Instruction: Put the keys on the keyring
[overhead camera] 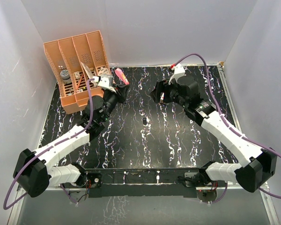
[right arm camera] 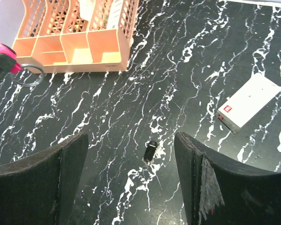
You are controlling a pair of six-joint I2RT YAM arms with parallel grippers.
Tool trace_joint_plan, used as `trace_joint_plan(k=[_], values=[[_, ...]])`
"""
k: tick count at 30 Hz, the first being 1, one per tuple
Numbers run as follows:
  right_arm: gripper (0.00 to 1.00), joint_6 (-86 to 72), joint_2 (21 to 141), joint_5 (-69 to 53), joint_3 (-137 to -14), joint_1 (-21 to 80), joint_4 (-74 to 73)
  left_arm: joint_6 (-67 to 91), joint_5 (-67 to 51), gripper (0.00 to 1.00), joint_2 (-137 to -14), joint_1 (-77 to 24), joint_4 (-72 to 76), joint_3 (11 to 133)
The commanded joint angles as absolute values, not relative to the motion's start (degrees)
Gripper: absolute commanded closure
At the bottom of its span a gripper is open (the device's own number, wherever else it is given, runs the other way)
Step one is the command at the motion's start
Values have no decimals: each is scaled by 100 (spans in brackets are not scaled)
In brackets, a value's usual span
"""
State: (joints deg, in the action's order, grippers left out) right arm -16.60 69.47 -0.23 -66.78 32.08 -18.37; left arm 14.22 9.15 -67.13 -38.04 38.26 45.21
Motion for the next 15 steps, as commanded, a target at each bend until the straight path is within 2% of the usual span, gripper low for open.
trace_joint_plan(k=[1,15], values=[[28,-1839,6909,-336,-6671,3183,-959,1767,1159,100,-6520,-3814,3483,4686],[29,-2089,6949,-599,-6261,3179,-500,2361,1535,100,-6451,-3814,2501,5248]])
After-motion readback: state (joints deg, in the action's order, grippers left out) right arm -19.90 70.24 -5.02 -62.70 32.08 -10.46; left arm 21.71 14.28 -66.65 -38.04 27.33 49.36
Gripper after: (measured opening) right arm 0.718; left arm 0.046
